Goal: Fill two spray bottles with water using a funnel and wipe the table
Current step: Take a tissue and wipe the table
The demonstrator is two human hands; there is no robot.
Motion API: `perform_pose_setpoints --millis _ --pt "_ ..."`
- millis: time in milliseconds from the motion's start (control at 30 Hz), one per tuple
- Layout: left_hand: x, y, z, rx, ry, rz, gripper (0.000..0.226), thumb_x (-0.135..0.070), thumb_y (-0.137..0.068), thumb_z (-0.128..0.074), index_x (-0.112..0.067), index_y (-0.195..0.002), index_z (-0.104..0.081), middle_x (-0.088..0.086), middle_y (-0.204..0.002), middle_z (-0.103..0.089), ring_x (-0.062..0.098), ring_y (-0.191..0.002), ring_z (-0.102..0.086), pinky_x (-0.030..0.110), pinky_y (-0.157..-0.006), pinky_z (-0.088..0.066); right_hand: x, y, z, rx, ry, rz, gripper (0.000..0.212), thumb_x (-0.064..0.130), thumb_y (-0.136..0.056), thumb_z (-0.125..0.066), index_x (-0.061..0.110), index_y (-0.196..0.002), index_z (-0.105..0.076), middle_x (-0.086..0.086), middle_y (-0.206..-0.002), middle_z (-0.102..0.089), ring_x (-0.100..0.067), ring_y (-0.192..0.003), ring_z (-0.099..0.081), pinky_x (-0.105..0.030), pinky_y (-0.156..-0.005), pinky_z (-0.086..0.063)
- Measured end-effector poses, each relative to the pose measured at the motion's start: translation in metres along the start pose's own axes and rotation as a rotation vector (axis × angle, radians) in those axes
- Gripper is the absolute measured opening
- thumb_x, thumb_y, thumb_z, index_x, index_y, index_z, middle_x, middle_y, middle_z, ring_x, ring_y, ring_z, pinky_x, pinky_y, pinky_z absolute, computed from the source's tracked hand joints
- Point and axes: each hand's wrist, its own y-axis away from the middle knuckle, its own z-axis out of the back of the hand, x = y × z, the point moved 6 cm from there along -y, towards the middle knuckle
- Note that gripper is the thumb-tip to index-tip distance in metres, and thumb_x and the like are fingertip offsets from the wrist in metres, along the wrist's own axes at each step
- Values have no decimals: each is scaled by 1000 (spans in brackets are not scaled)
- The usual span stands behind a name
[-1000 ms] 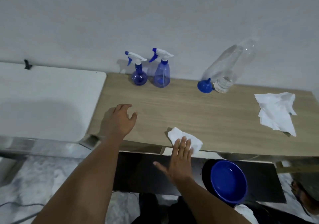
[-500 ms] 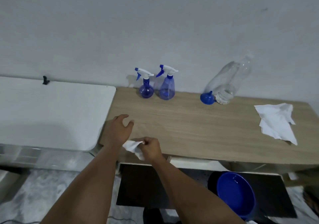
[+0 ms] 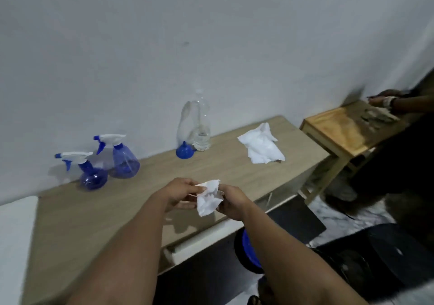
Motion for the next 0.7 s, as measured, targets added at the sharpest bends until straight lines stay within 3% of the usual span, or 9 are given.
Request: perform_pose_setpoints --millis 67,133,200,267,400,500,600,700 --pt "-24 -24 -41 37 -97 -12 24 -14 -83 -79 -10 -106 -72 9 -100 -78 21 -90 -74 39 -88 -60 7 14 51 -80 -40 -45 46 23 -81 -73 1 -122 -72 -18 -124 -73 -30 -99 -71 -37 -86 -58" --pt "-46 -46 -81 56 -171 -45 20 -10 -83 -78 -10 -102 -73 13 -99 -78 23 -85 -74 38 -81 -62 9 31 101 -148 -98 -89 42 32 -77 -69 8 -112 -71 -12 -111 -71 -31 -102 -67 -43 -94 -55" --pt "-65 -65 -127 86 -254 -68 18 -10 -83 -78 -11 -100 -74 12 -98 -77 25 -88 -75 37 -76 -62 7 45 150 -172 -196 -111 37 40 -81 -65 12 -103 -71 -10 -100 -66 -29 -97 -63 -41 -88 -55" --pt "-80 -80 -175 128 -311 -86 18 -8 -84 -76 -8 -102 -72 12 -99 -76 25 -90 -74 35 -74 -61 2 58 196 -220 -229 -106 36 48 -85 -73 14 -98 -74 -7 -90 -69 -27 -93 -63 -39 -82 -53" --pt "-87 -105 -272 220 -376 -109 18 -3 -86 -73 -4 -104 -69 16 -99 -75 27 -86 -73 36 -71 -61 -18 78 274 -368 -322 -55 36 25 -86 -82 9 -118 -74 -5 -90 -74 -24 -88 -66 -35 -74 -54" --pt "-70 -121 -338 287 -366 -49 19 -6 -89 -70 -8 -108 -66 14 -101 -73 23 -82 -70 31 -61 -57 -44 91 324 -493 -418 -60 19 12 -95 -70 9 -113 -73 -8 -91 -70 -21 -78 -63 -31 -68 -50" --pt "-38 -136 -397 341 -399 41 22 -12 -93 -69 -14 -112 -61 11 -110 -69 23 -90 -69 29 -56 -57 -82 102 370 -625 -474 -91 24 7 -96 -67 11 -120 -67 -10 -92 -70 -21 -74 -64 -30 -65 -49" --pt "0 -153 -445 369 -479 72 29 -10 -91 -71 -9 -116 -56 16 -110 -70 22 -77 -66 25 -45 -49 -126 117 409 -760 -529 -158 20 5 -95 -69 14 -112 -64 -9 -87 -69 -19 -68 -62 -31 -62 -48"
